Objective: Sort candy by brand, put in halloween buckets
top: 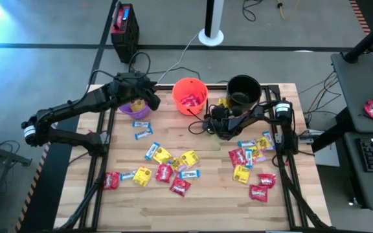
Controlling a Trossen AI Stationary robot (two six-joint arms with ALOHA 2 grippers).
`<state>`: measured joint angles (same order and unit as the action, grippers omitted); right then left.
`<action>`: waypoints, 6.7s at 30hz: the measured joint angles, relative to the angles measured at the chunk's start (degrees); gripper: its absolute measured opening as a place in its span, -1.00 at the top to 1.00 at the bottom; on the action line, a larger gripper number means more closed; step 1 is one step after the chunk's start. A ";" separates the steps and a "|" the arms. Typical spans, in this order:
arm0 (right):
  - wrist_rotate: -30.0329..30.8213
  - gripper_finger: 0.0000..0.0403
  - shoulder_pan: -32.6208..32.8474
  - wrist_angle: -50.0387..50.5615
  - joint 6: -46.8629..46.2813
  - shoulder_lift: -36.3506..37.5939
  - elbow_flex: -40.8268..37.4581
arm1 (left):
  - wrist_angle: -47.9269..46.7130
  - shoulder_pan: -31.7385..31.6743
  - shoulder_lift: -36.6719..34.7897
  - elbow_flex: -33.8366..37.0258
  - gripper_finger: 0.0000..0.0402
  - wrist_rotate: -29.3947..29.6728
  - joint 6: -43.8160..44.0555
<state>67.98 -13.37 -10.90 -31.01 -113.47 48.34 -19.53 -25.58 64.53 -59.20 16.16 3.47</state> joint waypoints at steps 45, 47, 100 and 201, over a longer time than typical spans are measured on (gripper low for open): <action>-3.54 0.95 4.82 12.09 -27.78 0.34 -0.20 | -0.33 -0.02 0.37 0.00 0.61 -0.22 -0.42; -3.25 0.95 4.26 10.29 -25.99 0.32 -0.20 | -0.41 -0.02 0.88 0.00 0.61 -0.22 -0.42; -41.58 0.95 6.68 31.61 -22.96 15.20 -0.13 | -4.28 -0.13 0.65 -4.85 0.61 9.46 -8.05; -69.59 0.42 -3.36 62.94 -23.76 13.86 22.27 | -6.24 -0.18 -10.89 -4.84 0.61 1.70 -7.47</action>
<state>-1.61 -16.72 52.04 -54.76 -99.61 70.60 -25.77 -25.77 53.65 -64.04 17.87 -4.00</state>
